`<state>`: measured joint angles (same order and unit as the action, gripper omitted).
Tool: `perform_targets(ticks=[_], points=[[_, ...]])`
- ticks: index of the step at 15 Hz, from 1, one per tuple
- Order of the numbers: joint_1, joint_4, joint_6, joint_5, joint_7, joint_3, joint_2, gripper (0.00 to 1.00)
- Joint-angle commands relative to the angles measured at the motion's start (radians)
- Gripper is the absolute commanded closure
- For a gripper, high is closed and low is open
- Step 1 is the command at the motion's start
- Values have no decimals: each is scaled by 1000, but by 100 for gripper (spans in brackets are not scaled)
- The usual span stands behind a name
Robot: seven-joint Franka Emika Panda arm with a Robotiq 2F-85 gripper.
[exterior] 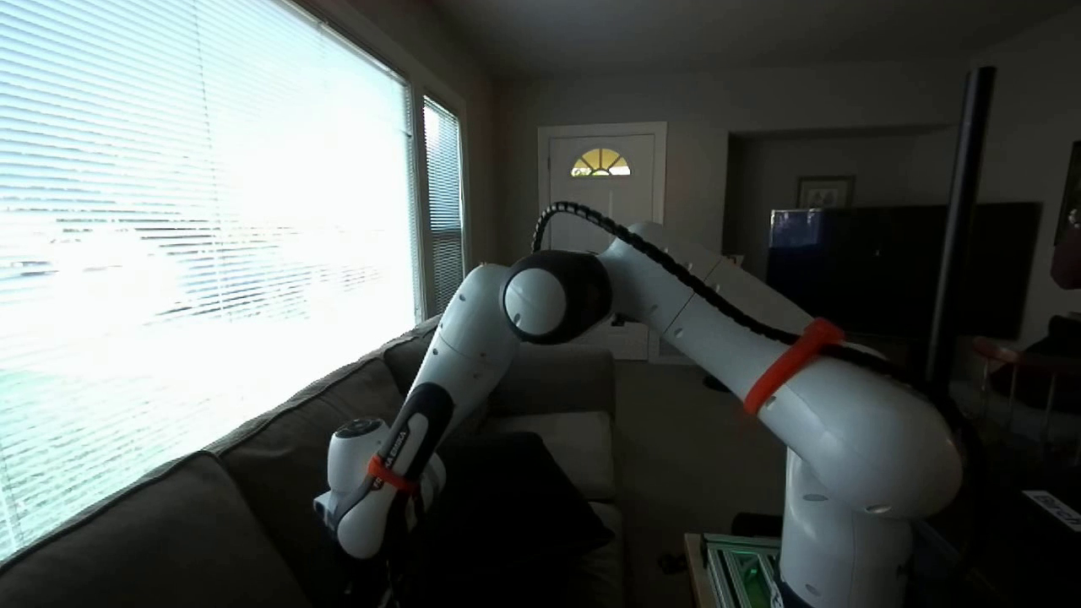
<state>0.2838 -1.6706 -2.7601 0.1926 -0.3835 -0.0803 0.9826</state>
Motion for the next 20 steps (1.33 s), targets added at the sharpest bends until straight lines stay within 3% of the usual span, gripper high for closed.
perform_targets(ticks=[1, 5, 8, 13, 14, 19, 20], points=[[-5, -98, 59, -5, -33, 17, -113, 0], [-1, -149, 116, -11, -50, 29, -200, 0], [-28, -180, 127, -2, -8, 77, -252, 0], [-132, -245, 134, 41, 192, 242, -303, 0], [-86, -187, 125, 17, 110, 191, -263, 0], [-92, -188, 125, 19, 118, 197, -266, 0], [-148, -170, 146, 52, 198, 254, -254, 0]])
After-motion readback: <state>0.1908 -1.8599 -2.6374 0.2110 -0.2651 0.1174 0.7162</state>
